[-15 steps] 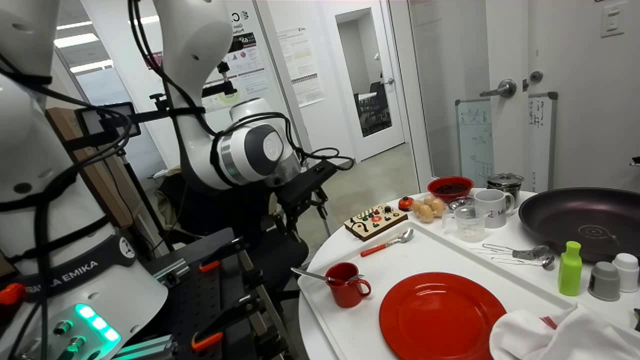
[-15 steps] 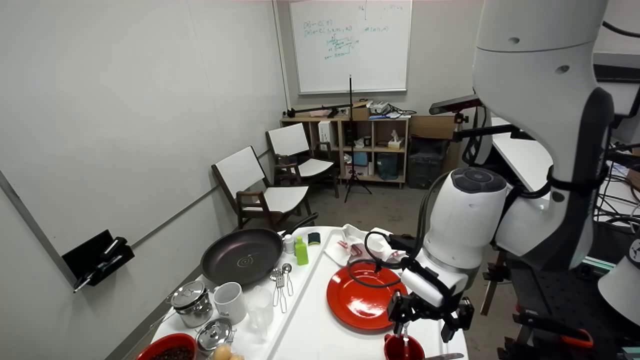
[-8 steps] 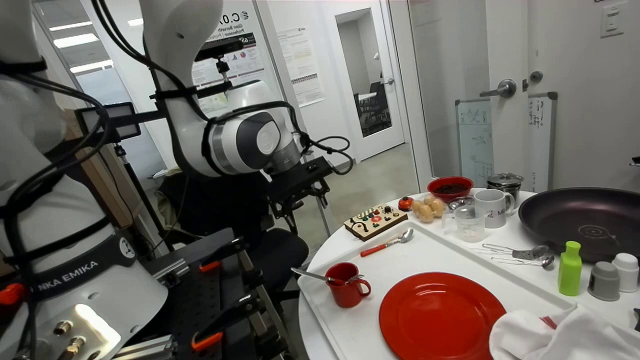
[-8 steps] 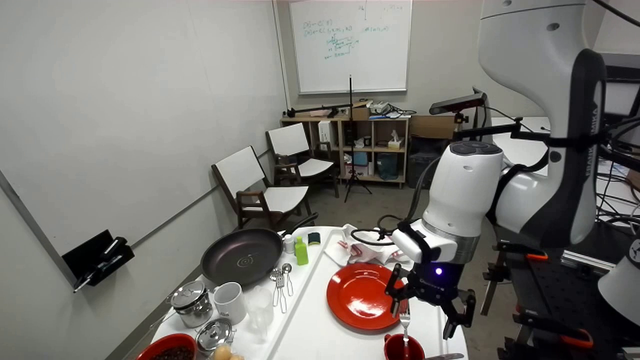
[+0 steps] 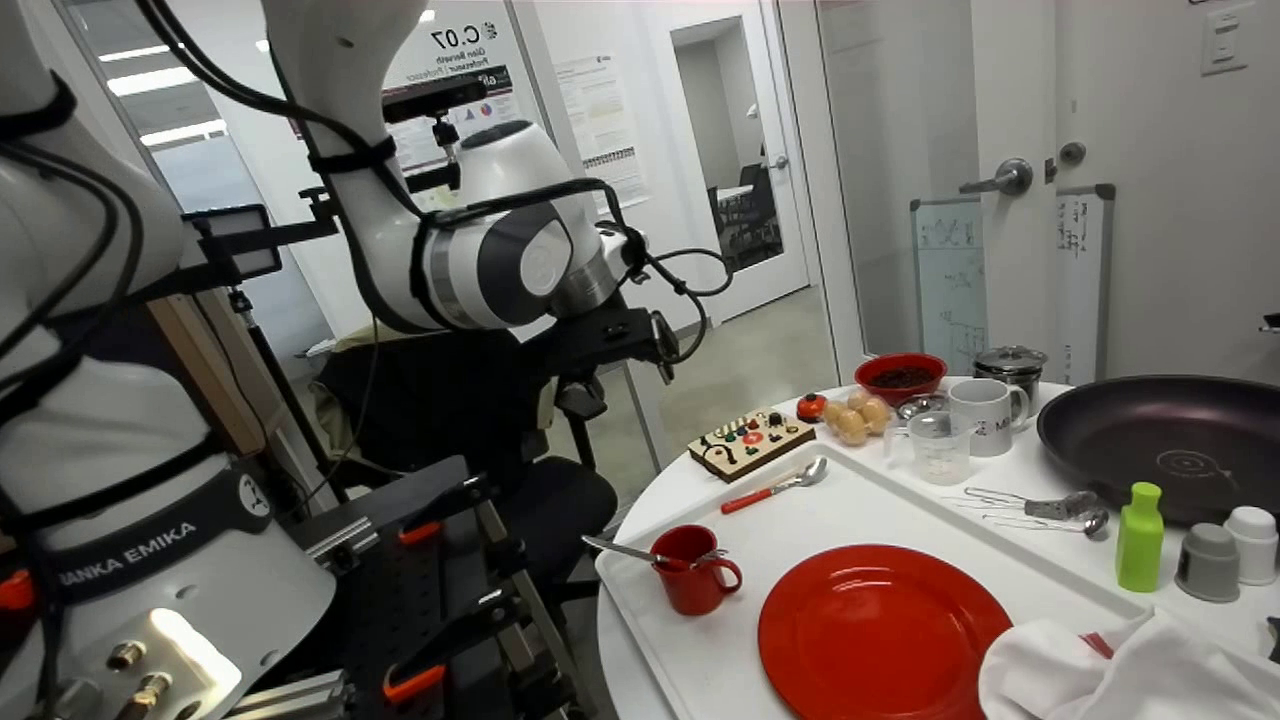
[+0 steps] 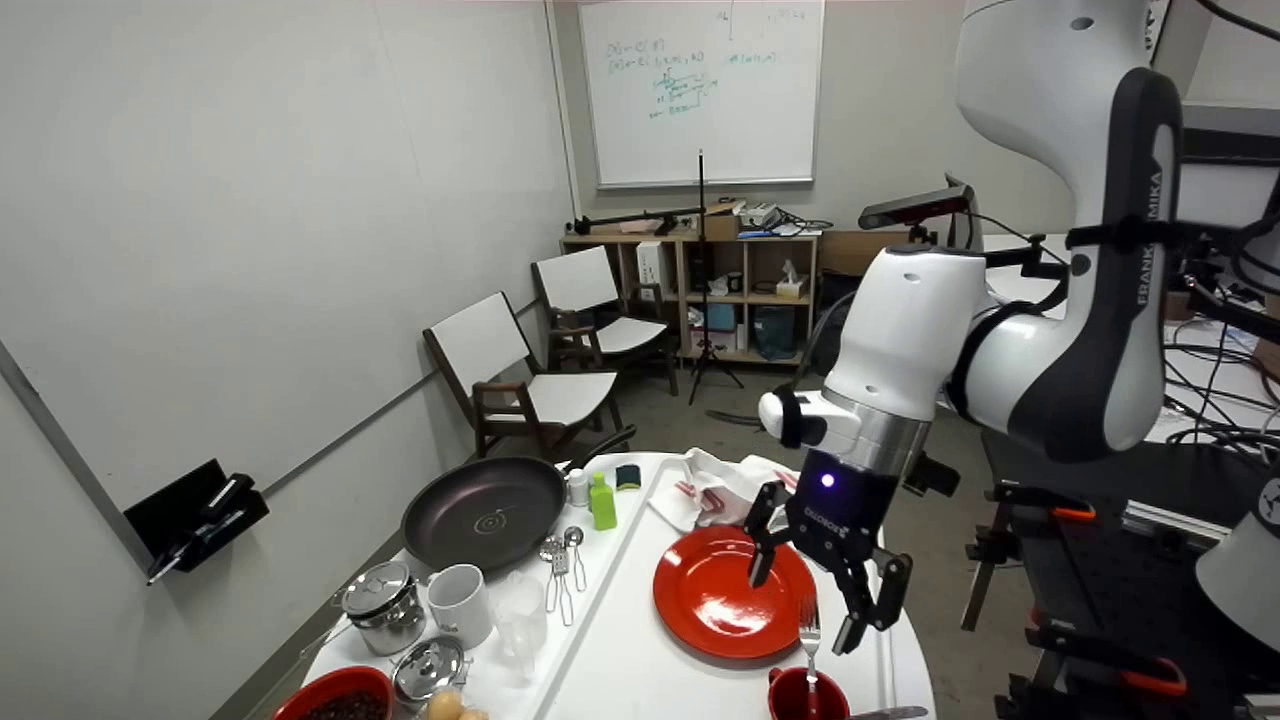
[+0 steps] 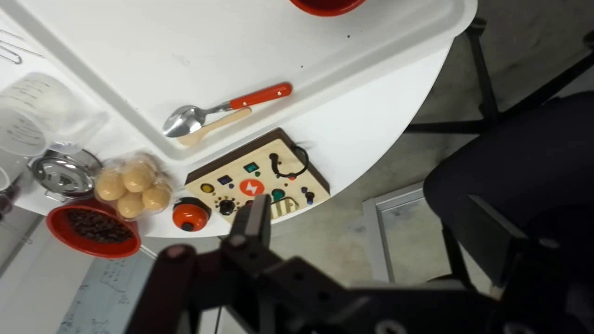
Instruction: Wipe the red plate with the towel on the left, and then shift the red cup to the rear
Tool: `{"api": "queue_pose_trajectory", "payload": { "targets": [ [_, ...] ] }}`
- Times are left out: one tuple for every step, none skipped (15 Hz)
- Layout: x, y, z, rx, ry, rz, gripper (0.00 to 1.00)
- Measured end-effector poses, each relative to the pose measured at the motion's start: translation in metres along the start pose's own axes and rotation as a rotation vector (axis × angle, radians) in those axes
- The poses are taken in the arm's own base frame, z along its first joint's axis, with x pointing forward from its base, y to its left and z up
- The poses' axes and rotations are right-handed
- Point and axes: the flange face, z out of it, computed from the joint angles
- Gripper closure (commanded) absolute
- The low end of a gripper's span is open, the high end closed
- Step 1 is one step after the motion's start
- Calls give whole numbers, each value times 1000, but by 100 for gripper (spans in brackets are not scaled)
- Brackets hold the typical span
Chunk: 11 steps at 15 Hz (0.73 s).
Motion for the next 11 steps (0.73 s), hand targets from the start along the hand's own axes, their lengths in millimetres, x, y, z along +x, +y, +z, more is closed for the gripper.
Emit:
{"api": "queue_pose_trajectory", "payload": {
  "targets": [
    [1, 7, -5, -11, 17, 54, 0],
    [2, 14, -10, -22, 30, 108, 0],
    [3, 22, -15, -33, 40, 161, 0],
    [3, 31, -20, -46, 49, 214, 0],
    [3, 41, -25, -59, 57, 270, 0],
    [3, 49, -30, -72, 63, 323, 0],
    [3, 58, -34, -85, 69, 378, 0],
    [4, 66, -39, -97, 76, 432, 0],
    [4, 74, -43, -107, 84, 488, 0],
    [5, 81, -46, -117, 93, 542, 0],
    [6, 88, -50, -126, 104, 597, 0]
  ]
}}
